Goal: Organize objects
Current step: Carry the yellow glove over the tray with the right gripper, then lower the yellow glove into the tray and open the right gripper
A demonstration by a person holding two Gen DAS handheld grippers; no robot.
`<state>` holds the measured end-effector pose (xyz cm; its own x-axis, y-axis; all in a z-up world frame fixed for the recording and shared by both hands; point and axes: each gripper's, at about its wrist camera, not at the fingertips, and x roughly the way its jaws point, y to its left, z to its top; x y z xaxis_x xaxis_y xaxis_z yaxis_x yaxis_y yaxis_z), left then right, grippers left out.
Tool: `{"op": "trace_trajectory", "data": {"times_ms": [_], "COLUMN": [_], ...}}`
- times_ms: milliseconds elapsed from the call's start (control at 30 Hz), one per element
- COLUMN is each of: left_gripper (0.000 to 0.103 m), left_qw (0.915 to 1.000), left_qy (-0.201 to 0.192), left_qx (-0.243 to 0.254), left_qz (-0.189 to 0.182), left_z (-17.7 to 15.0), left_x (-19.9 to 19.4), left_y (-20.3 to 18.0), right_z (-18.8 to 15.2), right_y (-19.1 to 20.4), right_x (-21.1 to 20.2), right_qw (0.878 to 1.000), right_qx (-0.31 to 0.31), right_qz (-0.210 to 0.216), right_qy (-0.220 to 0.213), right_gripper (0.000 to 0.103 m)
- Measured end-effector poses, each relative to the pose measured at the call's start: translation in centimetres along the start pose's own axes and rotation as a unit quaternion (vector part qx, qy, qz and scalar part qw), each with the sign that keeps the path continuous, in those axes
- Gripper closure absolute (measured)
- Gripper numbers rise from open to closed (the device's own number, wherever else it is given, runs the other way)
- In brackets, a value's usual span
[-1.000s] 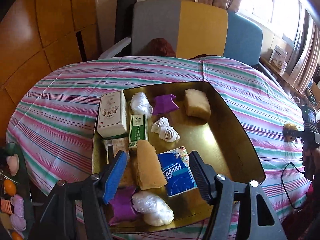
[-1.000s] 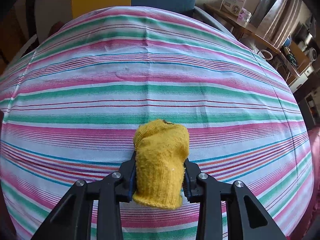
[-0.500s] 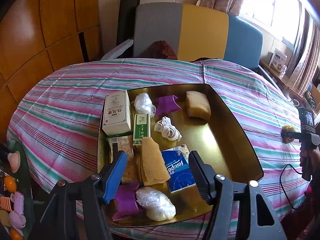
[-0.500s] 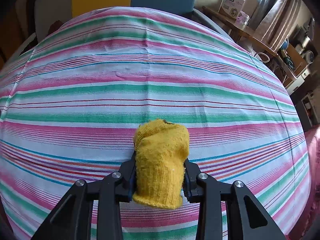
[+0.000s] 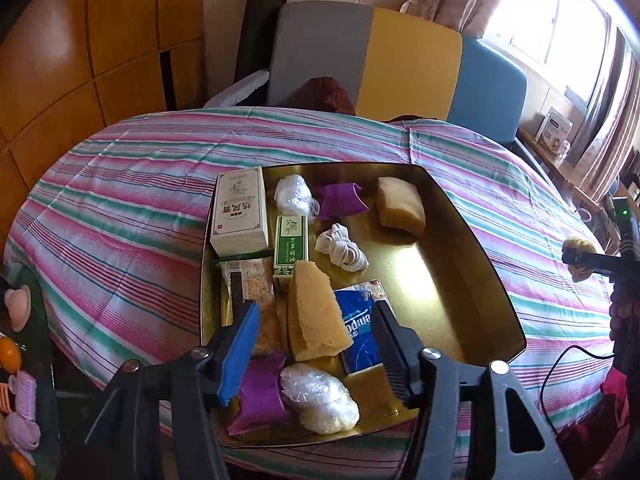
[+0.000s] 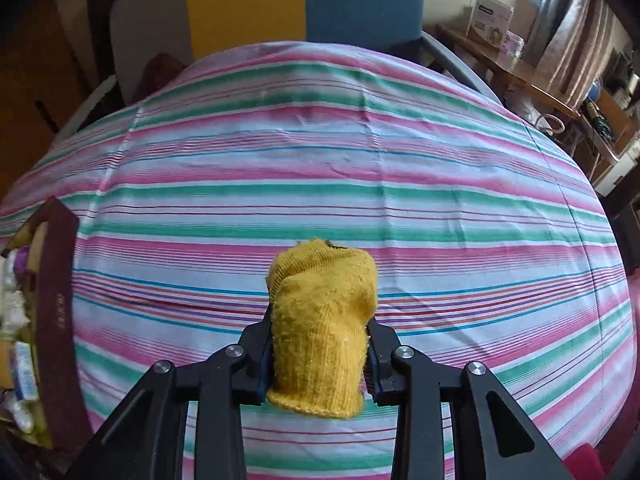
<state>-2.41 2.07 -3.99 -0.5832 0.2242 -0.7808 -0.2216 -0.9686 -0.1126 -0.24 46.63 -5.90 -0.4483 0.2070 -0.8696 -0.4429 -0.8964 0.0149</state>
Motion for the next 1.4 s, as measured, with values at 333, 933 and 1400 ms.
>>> {"op": "trace_trajectory", "data": {"times_ms": [333,933,1400], "left_gripper": [0.046,0.046,0.046], "left_qw": [0.9991,0.9961,0.9966], "left_qy": [-0.008,0.007,0.023], "left_qx": [-0.041,-0.087,-0.079], "left_qz": [0.004,-0.004,0.002], "left_z": [-0.5,-1.7,-2.1], "left_x": [-0.7,0.2,1.3], "left_y": [3.4,7.6,7.1], "right_z": [-1.8,-3.6,-3.3], "right_y": [17.2,31.8,30.8], "right_x": [-7.5,3.6,4.2], "right_qw": [0.979,0.967,0.971], "right_qx": [-0.12,-0.215,-0.183], "right_qz": [0.159,0.131,0.147], "right_qy": [-0.049,0.045,0.037], "right_gripper": [0.067,0.067,0.032]}}
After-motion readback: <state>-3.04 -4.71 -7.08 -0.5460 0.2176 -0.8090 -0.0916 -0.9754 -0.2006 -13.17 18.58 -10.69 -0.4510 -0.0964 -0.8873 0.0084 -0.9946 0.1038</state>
